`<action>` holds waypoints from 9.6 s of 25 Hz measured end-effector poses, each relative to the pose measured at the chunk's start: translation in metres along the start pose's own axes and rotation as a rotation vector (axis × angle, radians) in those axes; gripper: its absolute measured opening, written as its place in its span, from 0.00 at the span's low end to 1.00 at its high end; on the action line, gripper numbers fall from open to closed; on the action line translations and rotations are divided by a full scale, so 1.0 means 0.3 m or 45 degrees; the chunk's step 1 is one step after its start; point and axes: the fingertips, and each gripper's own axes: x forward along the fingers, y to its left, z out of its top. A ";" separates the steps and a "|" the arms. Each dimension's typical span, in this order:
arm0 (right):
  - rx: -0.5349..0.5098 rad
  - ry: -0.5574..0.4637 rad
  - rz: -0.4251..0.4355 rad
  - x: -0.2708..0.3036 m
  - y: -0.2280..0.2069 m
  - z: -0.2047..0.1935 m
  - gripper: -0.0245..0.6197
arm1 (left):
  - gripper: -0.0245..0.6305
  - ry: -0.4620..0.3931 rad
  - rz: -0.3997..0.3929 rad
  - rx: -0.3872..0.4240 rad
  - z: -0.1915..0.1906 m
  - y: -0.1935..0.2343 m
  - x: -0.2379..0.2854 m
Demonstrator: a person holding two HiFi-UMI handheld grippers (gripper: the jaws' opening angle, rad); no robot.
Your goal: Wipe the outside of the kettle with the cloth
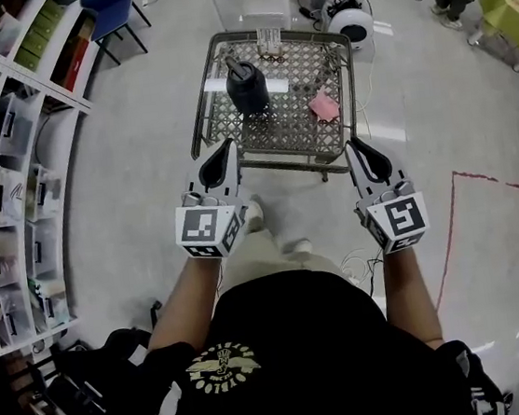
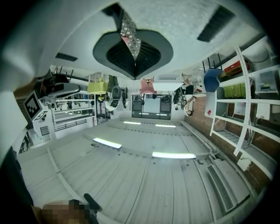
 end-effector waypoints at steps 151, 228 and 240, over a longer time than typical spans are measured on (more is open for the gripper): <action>-0.030 0.764 0.447 1.523 -0.205 -0.874 0.11 | 0.05 0.611 -0.506 0.313 -0.641 0.409 1.226; -0.324 0.899 0.859 1.316 -0.026 -0.975 0.11 | 0.05 0.798 -0.513 0.211 -0.665 0.473 1.298; -0.217 0.876 0.963 1.264 0.140 -0.941 0.11 | 0.05 0.760 -0.593 0.179 -0.585 0.398 1.341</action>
